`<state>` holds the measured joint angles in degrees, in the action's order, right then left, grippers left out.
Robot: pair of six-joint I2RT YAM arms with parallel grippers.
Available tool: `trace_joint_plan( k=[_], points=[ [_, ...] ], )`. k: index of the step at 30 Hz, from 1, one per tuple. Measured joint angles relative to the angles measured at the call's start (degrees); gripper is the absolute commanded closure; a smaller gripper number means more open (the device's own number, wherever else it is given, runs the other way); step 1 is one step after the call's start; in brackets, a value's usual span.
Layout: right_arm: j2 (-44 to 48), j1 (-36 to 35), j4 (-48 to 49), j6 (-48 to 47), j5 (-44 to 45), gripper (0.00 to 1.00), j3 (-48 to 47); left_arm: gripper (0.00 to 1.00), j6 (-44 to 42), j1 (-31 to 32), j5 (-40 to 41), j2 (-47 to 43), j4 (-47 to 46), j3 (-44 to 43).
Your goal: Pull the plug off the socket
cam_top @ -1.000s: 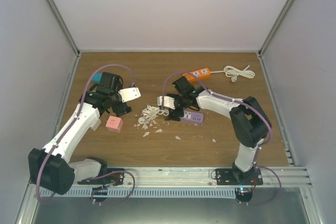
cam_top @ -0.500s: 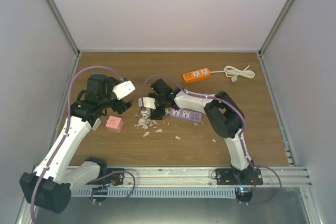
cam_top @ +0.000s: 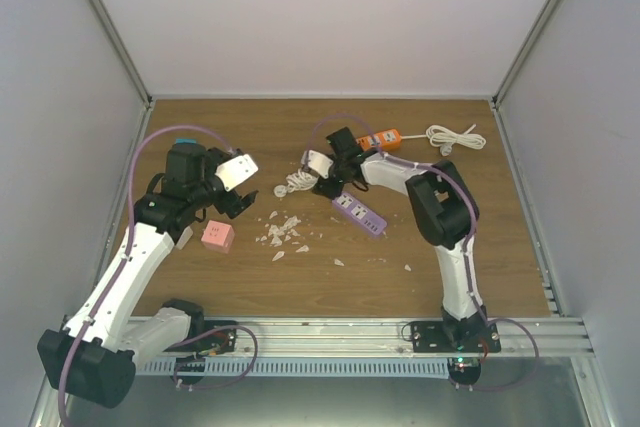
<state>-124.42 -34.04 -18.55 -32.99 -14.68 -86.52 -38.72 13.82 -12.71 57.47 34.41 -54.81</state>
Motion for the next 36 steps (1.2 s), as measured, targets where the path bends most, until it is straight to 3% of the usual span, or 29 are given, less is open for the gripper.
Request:
trace_joint_plan(
  k=[7,15,18,22,24,29,36],
  points=[
    [8.41,7.82,1.16,1.73,-0.48,0.61,11.54,0.01,0.2,0.0,-1.01,0.0,0.02,0.0],
    [16.94,15.34,0.52,1.03,-1.73,0.63,22.53,0.01,0.17,0.0,-1.44,0.0,0.04,0.0],
    [19.54,17.99,0.46,0.15,-2.34,0.55,25.92,0.01,0.2,0.0,-1.6,0.0,0.04,0.0],
    [22.45,21.09,-0.61,-1.33,-2.45,0.19,29.55,0.01,0.2,0.0,-1.86,0.0,0.04,0.0],
    [24.24,21.99,-1.18,-2.69,-2.8,0.09,31.06,0.01,0.33,0.0,-2.21,0.0,0.04,0.0],
    [28.33,21.38,-2.45,-4.55,-5.07,0.01,31.32,0.01,0.87,0.0,-3.72,0.0,0.07,0.0],
    [26.93,15.89,-2.4,-5.81,-3.61,0.0,26.82,0.01,1.46,-0.02,-4.87,0.02,0.07,0.0]
  ],
)
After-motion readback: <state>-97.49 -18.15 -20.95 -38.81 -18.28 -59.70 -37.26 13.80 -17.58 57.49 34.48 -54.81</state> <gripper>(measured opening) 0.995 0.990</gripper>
